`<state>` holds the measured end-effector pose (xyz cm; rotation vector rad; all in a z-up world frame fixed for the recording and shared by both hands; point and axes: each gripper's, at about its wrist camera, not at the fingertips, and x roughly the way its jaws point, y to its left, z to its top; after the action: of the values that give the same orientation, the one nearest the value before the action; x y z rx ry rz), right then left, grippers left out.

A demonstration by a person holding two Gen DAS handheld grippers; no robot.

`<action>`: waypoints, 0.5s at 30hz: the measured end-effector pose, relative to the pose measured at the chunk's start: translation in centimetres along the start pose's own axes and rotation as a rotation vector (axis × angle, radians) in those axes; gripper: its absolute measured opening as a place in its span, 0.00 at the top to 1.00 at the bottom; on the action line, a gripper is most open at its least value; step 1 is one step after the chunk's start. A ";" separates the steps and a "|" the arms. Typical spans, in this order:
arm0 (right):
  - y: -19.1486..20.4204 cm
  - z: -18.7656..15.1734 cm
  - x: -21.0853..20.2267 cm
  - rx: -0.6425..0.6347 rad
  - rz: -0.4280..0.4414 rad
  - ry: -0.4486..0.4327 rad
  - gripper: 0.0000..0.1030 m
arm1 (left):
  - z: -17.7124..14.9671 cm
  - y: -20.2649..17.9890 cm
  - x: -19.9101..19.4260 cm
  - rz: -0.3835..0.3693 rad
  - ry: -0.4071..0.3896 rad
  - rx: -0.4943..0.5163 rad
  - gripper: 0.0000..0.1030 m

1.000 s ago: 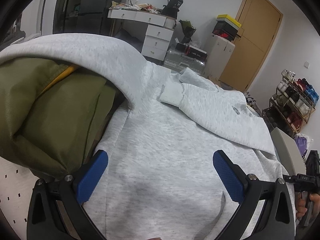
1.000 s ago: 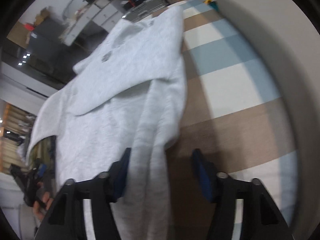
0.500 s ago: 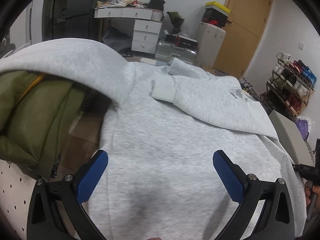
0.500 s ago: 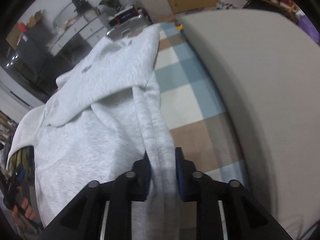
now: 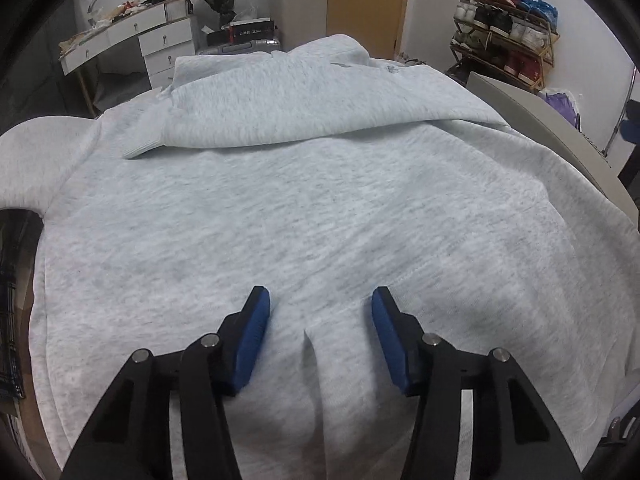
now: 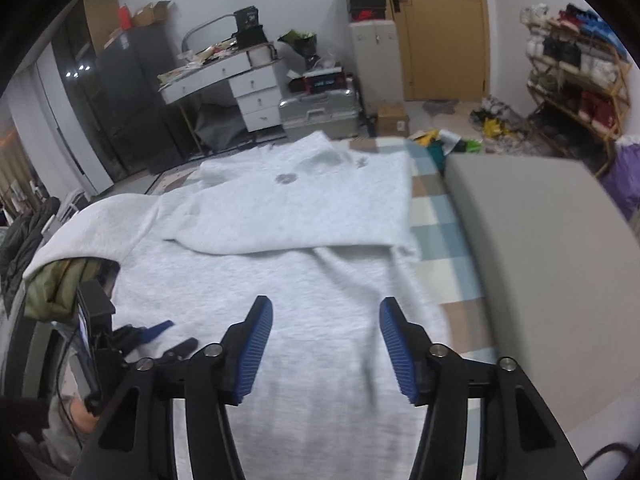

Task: Fold large clothes
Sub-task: 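Grasp the other sleeve cuff with the left tool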

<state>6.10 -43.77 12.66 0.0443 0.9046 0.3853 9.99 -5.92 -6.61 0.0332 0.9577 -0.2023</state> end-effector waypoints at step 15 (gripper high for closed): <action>-0.2 -4.8 11.7 -0.110 -0.212 0.217 0.46 | 2.3 8.0 -5.1 -0.107 -0.158 -0.358 0.47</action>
<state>8.96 -40.53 0.76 -0.1968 1.0889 0.2439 10.49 2.48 -1.68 -0.3590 0.8271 -0.1278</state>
